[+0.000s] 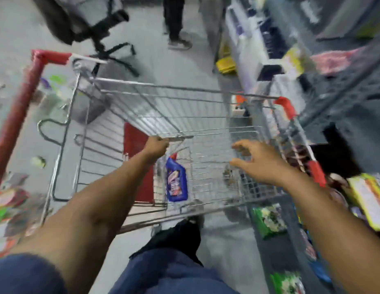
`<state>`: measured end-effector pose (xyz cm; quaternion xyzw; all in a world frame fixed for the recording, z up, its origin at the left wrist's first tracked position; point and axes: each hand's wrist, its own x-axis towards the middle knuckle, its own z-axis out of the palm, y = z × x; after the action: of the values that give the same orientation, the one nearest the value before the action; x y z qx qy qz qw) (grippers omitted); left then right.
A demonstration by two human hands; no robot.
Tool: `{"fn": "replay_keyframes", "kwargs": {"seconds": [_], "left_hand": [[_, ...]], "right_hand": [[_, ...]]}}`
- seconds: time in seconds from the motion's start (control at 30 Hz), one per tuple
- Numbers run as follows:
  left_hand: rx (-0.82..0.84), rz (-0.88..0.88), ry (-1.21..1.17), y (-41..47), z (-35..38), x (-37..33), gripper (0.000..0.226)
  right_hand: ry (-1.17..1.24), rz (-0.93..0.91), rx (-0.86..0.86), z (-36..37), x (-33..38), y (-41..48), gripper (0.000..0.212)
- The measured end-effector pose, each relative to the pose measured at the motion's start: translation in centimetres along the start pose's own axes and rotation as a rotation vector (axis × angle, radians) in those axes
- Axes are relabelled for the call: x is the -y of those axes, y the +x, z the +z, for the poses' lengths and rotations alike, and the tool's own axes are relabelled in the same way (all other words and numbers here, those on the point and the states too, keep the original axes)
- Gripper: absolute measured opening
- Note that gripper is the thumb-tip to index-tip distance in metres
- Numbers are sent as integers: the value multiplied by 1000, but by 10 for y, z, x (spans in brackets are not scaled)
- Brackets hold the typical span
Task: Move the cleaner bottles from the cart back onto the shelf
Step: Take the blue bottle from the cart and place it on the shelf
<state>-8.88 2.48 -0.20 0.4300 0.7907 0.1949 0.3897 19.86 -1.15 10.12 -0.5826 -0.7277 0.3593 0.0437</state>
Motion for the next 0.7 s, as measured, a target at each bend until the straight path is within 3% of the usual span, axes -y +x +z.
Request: {"fn": "replay_keyframes", "kwargs": {"seconds": [0.1, 0.23, 0.33, 0.43, 0.57, 0.7], "left_hand": [[90, -54, 20, 29, 10, 13, 14], [208, -140, -76, 82, 25, 33, 16], [338, -254, -5, 113, 45, 54, 39], [463, -355, 19, 131, 69, 71, 41], [431, -301, 173, 147, 90, 83, 35], [496, -241, 295, 161, 98, 90, 26]], "right_hand": [[-180, 60, 343, 57, -11, 78, 55], [-323, 91, 699, 147, -21, 148, 59], [-247, 109, 825, 207, -22, 168, 59], [-43, 298, 733, 250, -25, 181, 65], [226, 550, 584, 283, -28, 188, 91], [364, 649, 475, 302, -32, 186, 70]]}}
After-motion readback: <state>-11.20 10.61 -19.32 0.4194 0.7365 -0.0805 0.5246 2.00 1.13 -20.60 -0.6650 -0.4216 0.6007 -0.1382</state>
